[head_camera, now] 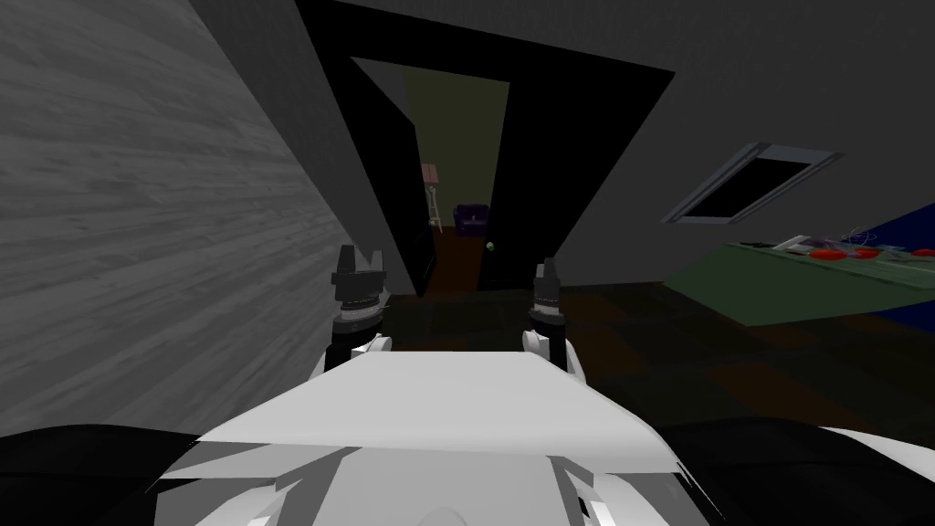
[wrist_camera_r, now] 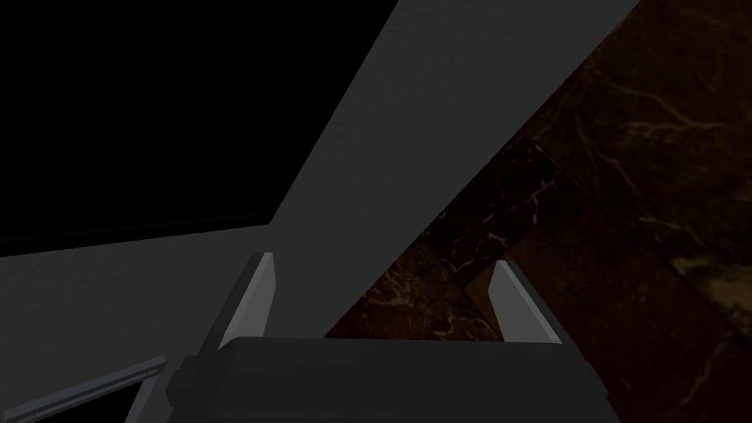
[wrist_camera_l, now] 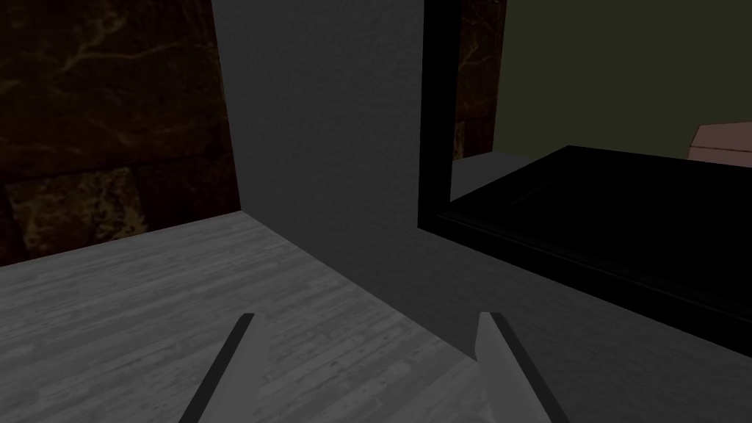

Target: Push the door open

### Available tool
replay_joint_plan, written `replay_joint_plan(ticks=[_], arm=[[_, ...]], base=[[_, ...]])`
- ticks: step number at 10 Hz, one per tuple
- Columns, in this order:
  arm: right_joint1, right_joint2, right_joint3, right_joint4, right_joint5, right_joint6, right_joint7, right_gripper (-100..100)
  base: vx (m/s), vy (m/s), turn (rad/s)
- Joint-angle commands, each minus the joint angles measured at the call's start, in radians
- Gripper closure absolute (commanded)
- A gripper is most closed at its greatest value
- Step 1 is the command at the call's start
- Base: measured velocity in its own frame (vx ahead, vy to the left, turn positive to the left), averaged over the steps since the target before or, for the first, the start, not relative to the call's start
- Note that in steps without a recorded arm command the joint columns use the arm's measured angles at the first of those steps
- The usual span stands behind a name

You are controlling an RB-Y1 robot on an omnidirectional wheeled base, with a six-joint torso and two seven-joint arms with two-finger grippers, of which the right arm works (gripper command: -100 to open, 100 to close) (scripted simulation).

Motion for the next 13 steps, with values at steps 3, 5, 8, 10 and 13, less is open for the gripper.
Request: replay_joint_plan(ticks=[3,5,8,10,13], arm=[[-0.023,-0.015,-0.006,0.071,0.019,-0.014,0.052,-100],[-0.038,-0.022,-0.010,0.113,0.030,-0.021,0.082,-100],[-0.061,-0.033,-0.015,0.180,0.048,-0.033,0.130,-100],[-0.077,-0.039,-0.019,0.227,0.060,-0.041,0.164,-100],[-0.103,-0.048,-0.025,0.301,0.080,-0.054,0.217,-100]], base=[[0.082,-0.011,-0.006],[0.089,0.000,-0.008],[0.093,-0.013,-0.008],[0.092,-0.008,-0.008],[0.099,-0.005,-0.009]])
